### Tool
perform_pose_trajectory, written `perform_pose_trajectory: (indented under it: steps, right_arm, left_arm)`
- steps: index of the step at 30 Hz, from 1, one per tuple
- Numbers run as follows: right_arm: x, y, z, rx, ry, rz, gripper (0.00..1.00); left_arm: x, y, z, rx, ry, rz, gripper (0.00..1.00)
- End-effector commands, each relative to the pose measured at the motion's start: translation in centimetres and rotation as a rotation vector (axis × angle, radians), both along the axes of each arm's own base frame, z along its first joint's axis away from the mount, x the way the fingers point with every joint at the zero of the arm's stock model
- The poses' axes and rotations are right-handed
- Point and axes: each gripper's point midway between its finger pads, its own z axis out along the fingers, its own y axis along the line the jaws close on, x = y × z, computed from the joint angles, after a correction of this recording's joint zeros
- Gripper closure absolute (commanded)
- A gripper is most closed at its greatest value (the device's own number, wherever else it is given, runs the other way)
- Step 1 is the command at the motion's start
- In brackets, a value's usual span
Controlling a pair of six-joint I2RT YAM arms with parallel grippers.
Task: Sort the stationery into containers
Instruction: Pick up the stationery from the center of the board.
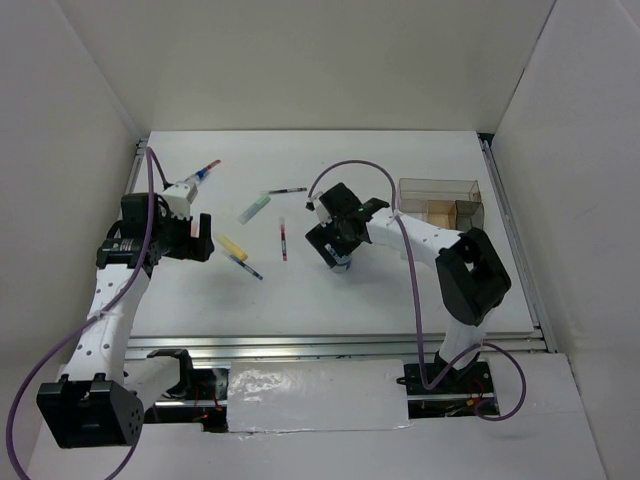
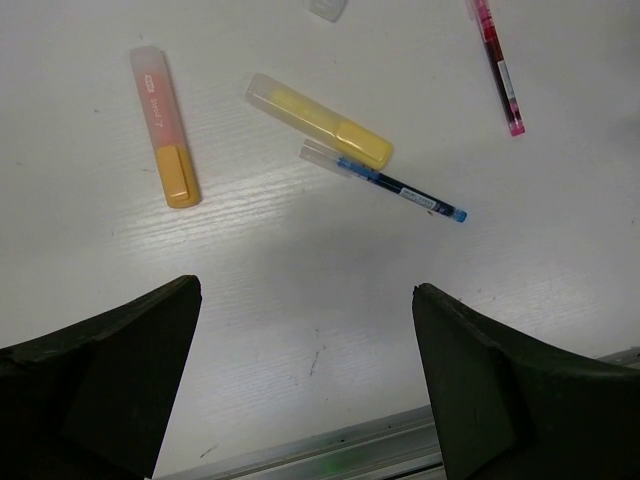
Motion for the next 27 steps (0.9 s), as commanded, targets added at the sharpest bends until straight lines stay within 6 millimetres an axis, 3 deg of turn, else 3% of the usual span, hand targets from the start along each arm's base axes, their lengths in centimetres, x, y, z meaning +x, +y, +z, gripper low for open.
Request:
perform_pose_trajectory:
  steps: [1,7,11,14,17,18,20,21,24,25,27]
  right_arm:
    - [0.8,0.8,1.0,0.022,-0.017,0.002,0.10]
    - [0.8,0.5,0.7,0.031,0.007,0.009,0.32]
    - [0.8,-0.4,1.1,0.039,0.011,-0.010,0.41]
    - [1.0,-1.5,3.4,0.080,-0.025,-0.038,0.45]
    - [1.7,-3.9,6.8,0.142,-0.062,-0.094,0.52]
    - [2.2,-5.9,8.7,0.166,-0.089,-0.142,0.53]
    - [2.6,-7.7,11.1,0.197,-0.126,-0.170,0.53]
    - [2.7,-10.2,12.7,0.201,-0.154,-0.223,0.53]
    - [2.6,-14.4,15.6,0.192,-0.229,-0.281,0.53]
    - [3.0,-17.3,16.0,0.164,-0.252,-0.334,0.53]
    - [2.7,-20.6,16.4,0.126,-0.270,-0.394,0.53]
  left_arm:
    - [0.7,-0.3,0.5,-0.033,-0.026,0.001,0.01]
    - [0.7,-0.3,0.5,-0.031,-0.029,0.000,0.01]
    - [0.8,-0.2,0.4,-0.029,-0.023,0.001,0.01]
    - [0.9,-0.3,0.5,-0.029,-0.024,-0.005,0.01]
    - [1.0,-0.5,0.6,-0.038,-0.029,-0.011,0.01]
    - [1.0,-0.5,0.6,-0.039,-0.028,-0.010,0.01]
    - [1.1,-0.6,0.5,-0.046,-0.027,-0.014,0.01]
    - [1.1,-0.6,0.6,-0.043,-0.029,-0.018,0.01]
    - [1.3,-0.8,0.7,-0.051,-0.028,-0.022,0.01]
    - [1.3,-0.9,0.6,-0.058,-0.020,-0.026,0.01]
    - [1.5,-0.9,0.9,-0.060,-0.027,-0.027,0.01]
